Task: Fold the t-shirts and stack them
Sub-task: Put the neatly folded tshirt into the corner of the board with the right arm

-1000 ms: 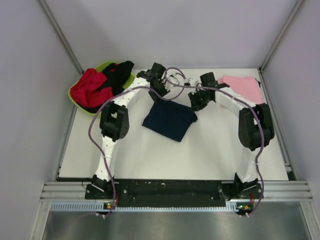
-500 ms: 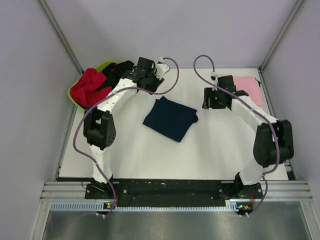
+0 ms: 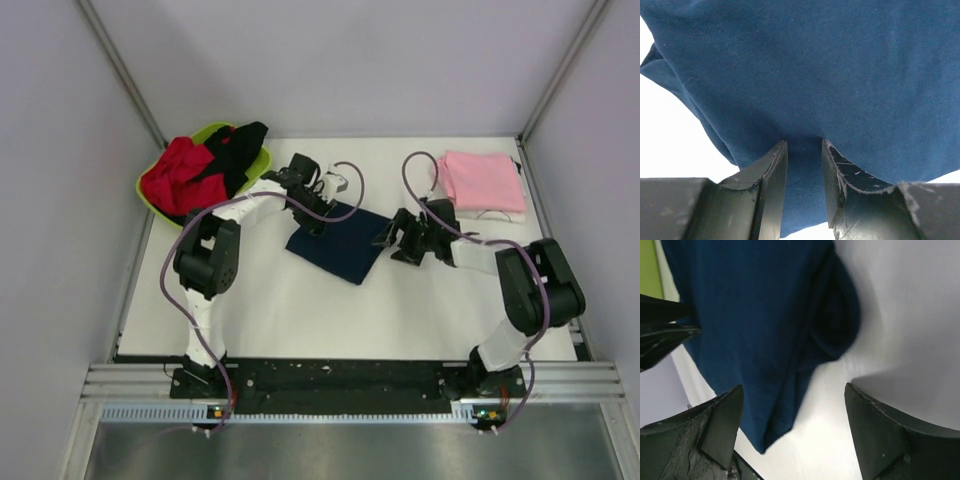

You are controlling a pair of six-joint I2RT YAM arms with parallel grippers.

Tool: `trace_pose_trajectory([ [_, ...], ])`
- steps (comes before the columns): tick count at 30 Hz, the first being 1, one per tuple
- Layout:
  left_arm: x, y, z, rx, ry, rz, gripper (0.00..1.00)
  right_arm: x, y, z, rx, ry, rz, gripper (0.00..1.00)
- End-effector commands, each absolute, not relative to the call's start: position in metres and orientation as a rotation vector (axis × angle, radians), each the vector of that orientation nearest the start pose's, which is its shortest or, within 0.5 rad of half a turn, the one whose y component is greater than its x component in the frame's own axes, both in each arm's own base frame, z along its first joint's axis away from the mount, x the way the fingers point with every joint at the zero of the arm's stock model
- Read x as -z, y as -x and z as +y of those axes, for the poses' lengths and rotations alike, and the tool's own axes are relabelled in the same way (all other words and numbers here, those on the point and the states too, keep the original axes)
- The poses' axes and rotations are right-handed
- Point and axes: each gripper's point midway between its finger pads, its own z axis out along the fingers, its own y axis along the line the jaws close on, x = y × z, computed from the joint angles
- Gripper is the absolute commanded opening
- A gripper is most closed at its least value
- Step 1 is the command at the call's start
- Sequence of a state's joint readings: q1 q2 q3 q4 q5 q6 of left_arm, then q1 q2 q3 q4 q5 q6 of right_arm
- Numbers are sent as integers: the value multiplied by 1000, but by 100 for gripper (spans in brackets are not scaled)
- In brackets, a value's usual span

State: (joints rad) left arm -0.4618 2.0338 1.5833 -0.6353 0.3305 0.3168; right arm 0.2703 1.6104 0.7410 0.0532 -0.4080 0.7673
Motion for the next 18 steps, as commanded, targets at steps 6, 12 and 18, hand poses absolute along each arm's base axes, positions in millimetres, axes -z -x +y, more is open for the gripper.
trace_pose_trajectory([
  [6, -43, -389, -254, 541, -1107, 2436, 39, -47, -358, 237, -1250, -551, 2328, 80],
  [12, -43, -389, -256, 561, -1105, 2442, 40, -48, -376, 249, -1310, -505, 2298, 57],
  [18, -64, -393, -248, 548, -1096, 2413, 47, -60, -386, 239, -1275, -414, 2292, 0],
])
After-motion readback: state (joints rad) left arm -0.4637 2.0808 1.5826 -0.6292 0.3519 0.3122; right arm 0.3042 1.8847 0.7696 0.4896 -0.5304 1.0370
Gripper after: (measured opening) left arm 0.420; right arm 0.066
